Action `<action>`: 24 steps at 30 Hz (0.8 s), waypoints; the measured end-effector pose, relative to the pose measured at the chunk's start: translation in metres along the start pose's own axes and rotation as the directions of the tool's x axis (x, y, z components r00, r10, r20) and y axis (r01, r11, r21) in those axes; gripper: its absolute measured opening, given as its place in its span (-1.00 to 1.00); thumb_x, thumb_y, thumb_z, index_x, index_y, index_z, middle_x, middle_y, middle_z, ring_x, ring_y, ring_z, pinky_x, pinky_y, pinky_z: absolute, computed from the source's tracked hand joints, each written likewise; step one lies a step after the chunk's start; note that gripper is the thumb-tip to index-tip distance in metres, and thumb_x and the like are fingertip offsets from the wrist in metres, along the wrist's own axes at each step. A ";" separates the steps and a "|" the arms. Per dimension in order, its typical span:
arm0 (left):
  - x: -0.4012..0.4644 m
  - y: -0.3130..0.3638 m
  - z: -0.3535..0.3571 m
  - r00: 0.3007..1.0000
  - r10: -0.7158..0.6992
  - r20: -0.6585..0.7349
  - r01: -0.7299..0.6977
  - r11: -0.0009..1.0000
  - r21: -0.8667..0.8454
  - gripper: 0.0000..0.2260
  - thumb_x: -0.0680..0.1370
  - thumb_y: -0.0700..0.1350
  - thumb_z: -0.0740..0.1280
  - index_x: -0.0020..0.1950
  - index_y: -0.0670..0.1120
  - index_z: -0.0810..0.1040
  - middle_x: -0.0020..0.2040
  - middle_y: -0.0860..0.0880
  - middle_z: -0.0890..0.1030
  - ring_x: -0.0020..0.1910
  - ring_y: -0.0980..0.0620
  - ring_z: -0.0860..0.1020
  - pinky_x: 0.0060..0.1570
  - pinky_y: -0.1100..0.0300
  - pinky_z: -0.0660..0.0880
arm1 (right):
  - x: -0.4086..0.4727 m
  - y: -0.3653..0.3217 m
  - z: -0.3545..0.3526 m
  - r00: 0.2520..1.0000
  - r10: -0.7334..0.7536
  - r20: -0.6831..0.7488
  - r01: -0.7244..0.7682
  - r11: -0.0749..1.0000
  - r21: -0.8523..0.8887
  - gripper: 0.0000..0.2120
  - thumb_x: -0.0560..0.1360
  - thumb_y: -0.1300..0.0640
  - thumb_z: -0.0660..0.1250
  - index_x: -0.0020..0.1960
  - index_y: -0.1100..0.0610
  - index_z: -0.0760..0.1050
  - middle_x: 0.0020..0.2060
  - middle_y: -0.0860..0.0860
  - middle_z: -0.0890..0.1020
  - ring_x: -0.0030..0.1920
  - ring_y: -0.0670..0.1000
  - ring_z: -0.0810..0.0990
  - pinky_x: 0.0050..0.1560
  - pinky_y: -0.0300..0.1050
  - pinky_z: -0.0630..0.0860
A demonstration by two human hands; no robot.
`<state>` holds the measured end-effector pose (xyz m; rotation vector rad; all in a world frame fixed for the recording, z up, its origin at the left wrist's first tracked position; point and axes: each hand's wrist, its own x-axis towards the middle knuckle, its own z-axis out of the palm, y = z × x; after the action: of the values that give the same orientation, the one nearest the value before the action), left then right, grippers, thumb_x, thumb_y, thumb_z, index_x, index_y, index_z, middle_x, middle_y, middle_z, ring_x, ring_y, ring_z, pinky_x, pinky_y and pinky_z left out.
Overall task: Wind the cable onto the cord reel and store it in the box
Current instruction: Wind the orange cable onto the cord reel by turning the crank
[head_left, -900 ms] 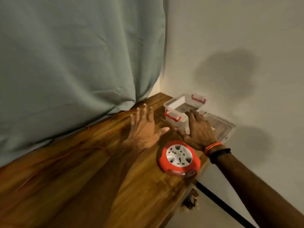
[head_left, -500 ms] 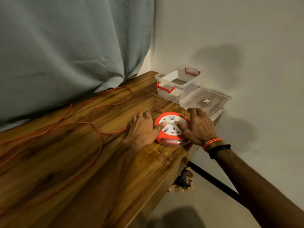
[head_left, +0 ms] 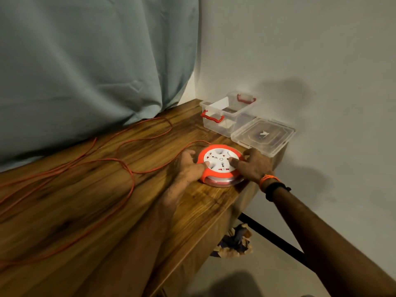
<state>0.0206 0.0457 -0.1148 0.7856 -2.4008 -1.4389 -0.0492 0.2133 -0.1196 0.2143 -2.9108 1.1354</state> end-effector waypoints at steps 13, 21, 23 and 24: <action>0.008 0.011 -0.033 0.999 -0.037 -0.009 0.017 0.637 -0.771 -0.67 0.48 -0.35 0.46 0.24 -0.24 0.56 0.16 -0.17 0.67 0.04 -0.03 0.65 -0.10 0.26 0.57 | 0.021 -0.041 -0.013 0.980 -0.002 0.197 -0.169 0.501 0.848 -0.60 0.46 0.17 0.49 0.22 0.34 0.53 0.08 0.27 0.69 -0.13 0.20 0.70 -0.24 -0.01 0.70; 0.017 -0.001 -0.049 0.855 0.303 0.421 0.370 0.212 -0.904 -0.43 0.45 0.30 0.37 0.22 -0.12 0.69 0.24 -0.24 0.65 0.17 -0.30 0.64 0.08 -0.27 0.59 | 0.043 -0.076 -0.017 0.955 -0.254 0.154 -0.023 0.454 0.891 -0.76 0.46 0.26 0.46 0.12 0.21 0.60 -0.07 0.16 0.72 -0.16 0.17 0.71 -0.21 0.02 0.64; 0.020 -0.002 -0.048 0.780 0.408 0.474 0.444 0.174 -0.879 -0.36 0.43 0.38 0.35 0.28 -0.07 0.66 0.31 -0.28 0.60 0.23 -0.41 0.57 0.13 -0.46 0.46 | 0.046 -0.085 -0.017 0.945 -0.289 0.152 -0.007 0.448 0.894 -0.79 0.47 0.27 0.45 0.10 0.19 0.61 -0.10 0.13 0.74 -0.17 0.14 0.72 -0.22 0.00 0.65; 0.021 -0.001 -0.047 0.750 0.437 0.496 0.482 0.152 -0.863 -0.32 0.42 0.40 0.35 0.33 -0.06 0.62 0.35 -0.30 0.56 0.28 -0.47 0.51 0.17 -0.56 0.37 | 0.047 -0.088 -0.017 0.941 -0.301 0.153 -0.002 0.447 0.894 -0.77 0.48 0.27 0.44 0.13 0.21 0.61 -0.08 0.14 0.73 -0.16 0.14 0.72 -0.21 0.01 0.66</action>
<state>0.0252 -0.0010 -0.0945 -0.1801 -0.8660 -3.1076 -0.0846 0.1550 -0.0449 0.6736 -2.0167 2.6688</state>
